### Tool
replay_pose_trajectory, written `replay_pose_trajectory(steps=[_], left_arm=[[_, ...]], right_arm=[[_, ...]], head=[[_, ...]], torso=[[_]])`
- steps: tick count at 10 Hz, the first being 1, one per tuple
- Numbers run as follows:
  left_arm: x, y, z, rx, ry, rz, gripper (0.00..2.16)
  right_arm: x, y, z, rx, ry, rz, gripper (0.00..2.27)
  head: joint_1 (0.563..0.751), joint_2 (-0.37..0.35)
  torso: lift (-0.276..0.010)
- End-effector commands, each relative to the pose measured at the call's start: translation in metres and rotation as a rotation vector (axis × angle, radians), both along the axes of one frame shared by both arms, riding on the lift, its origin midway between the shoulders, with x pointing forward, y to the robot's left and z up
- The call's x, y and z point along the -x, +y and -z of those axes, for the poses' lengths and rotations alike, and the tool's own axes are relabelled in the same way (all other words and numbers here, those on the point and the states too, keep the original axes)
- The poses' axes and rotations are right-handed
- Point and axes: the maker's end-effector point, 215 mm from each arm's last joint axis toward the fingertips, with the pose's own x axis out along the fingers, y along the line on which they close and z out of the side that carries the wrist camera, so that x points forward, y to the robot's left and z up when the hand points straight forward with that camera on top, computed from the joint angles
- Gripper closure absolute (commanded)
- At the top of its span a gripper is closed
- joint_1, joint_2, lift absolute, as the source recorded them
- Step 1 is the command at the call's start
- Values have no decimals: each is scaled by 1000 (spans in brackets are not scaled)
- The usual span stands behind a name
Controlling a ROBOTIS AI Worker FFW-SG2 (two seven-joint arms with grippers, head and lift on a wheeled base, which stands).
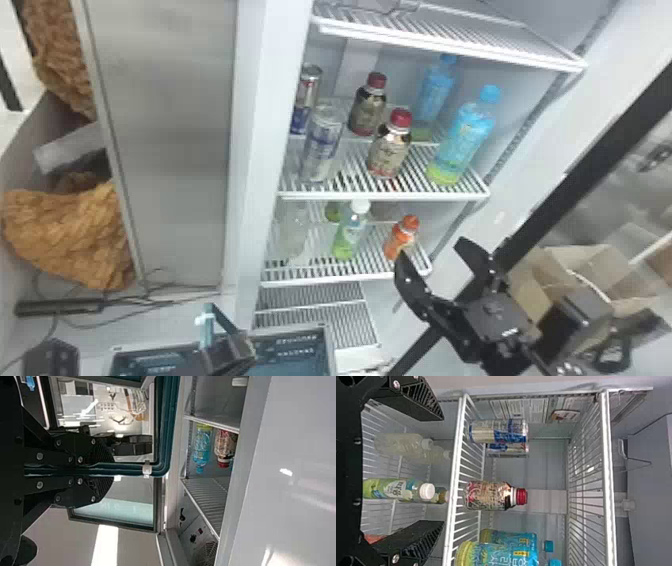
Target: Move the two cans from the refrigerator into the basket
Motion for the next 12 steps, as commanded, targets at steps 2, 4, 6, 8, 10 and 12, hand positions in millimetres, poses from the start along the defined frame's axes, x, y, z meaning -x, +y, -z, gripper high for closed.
replay_pose_trajectory(steps=[2, 4, 6, 8, 10, 12], left_arm=[[1, -1, 0, 1, 0, 3, 1191], [1, 0, 1, -2, 3, 4, 1191], [2, -1, 2, -8, 1, 7, 1191], [3, 0, 3, -8, 3, 7, 1190], [1, 1, 4, -12, 4, 6, 1191], [3, -1, 4, -10, 7, 12, 1190]], right_arm=[[-25, 6, 1, -18, -20, 4, 110], [-44, 19, 0, -37, -40, -12, 110], [-62, 26, -2, -39, -56, -22, 110], [-80, 27, -8, -24, -75, -21, 108], [-100, 35, -10, -35, -81, -34, 108], [-120, 59, -12, -41, -80, -79, 113]], head=[[695, -350], [695, -350], [695, -350], [695, -350], [695, -350], [695, -344]], torso=[[-31], [-31], [-31], [-31], [-31], [-31]])
